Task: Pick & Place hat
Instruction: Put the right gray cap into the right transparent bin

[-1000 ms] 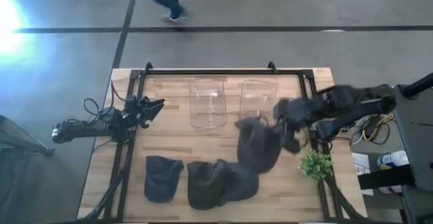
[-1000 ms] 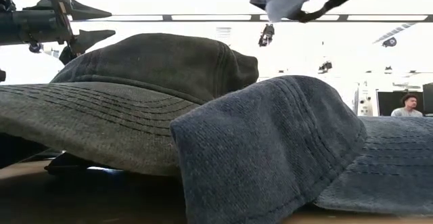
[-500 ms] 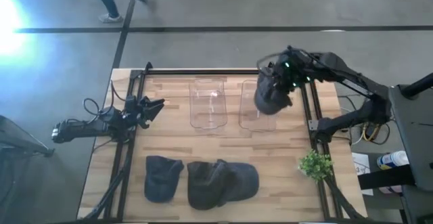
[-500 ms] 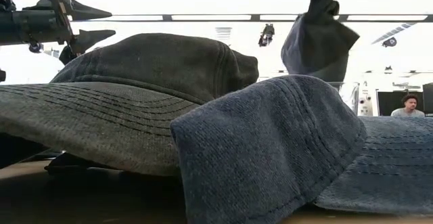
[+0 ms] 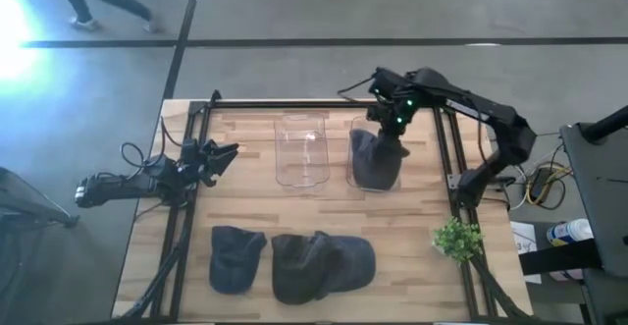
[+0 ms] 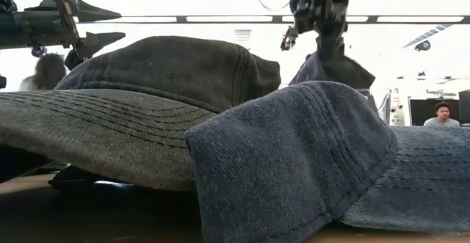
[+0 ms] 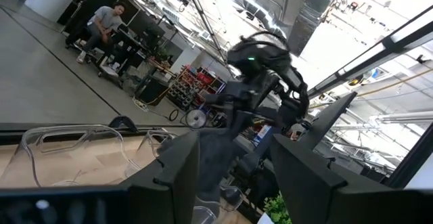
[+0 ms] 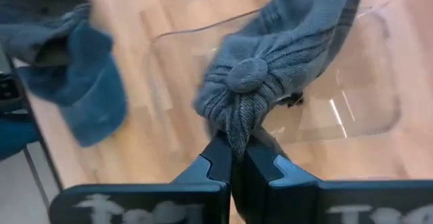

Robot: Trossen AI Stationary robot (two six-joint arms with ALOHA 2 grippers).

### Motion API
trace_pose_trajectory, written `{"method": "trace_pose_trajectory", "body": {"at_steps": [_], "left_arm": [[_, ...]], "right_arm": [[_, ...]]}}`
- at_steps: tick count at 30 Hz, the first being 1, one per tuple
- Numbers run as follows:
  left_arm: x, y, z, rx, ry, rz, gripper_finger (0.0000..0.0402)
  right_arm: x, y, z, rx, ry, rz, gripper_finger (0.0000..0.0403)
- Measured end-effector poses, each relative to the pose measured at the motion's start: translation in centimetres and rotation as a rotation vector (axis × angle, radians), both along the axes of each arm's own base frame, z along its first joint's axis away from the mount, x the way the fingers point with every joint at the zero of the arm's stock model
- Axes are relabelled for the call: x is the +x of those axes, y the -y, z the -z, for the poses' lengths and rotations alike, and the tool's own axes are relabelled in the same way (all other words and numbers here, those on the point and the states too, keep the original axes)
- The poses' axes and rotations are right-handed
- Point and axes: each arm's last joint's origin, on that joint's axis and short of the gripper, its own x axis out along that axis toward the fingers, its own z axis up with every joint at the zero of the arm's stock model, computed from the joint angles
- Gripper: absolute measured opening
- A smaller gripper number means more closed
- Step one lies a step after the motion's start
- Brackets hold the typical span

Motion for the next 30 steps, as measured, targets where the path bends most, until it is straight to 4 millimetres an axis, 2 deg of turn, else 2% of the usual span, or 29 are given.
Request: {"method": "trace_pose_trajectory", "body": {"at_steps": [6, 10, 13, 17, 22, 26, 30], "left_arm": [[0.0, 0.0, 0.0, -0.006, 0.005, 0.002, 0.0177], [0.0, 0.0, -0.1, -0.007, 0.017, 0.002, 0.0177], [-0.1, 0.0, -0.3, -0.006, 0.038, 0.002, 0.0177], [-0.1, 0.0, -0.5, -0.005, 0.058, 0.002, 0.0177], [-0.2, 0.0, -0.6, -0.004, 0.068, 0.002, 0.0177], [-0.3, 0.0, -0.9, -0.003, 0.102, 0.002, 0.0177], [-0.6, 0.0, -1.7, 0.002, 0.191, 0.003, 0.0177]], "right_arm": [[0.5, 3.5, 3.4, -0.013, -0.132, 0.042, 0.0008], [1.0, 4.6, 5.1, -0.074, -0.209, 0.025, 0.0016], [1.0, 5.0, 5.5, -0.165, -0.28, 0.003, 0.0036], [1.0, 5.1, 5.3, -0.217, -0.295, 0.004, 0.0076], [1.3, 4.2, 4.5, -0.153, -0.212, 0.027, 0.0131], [1.7, 2.2, 2.7, -0.144, -0.102, -0.003, 0.0165], [1.1, 0.2, 0.2, -0.275, -0.064, -0.028, 0.0182]]}}
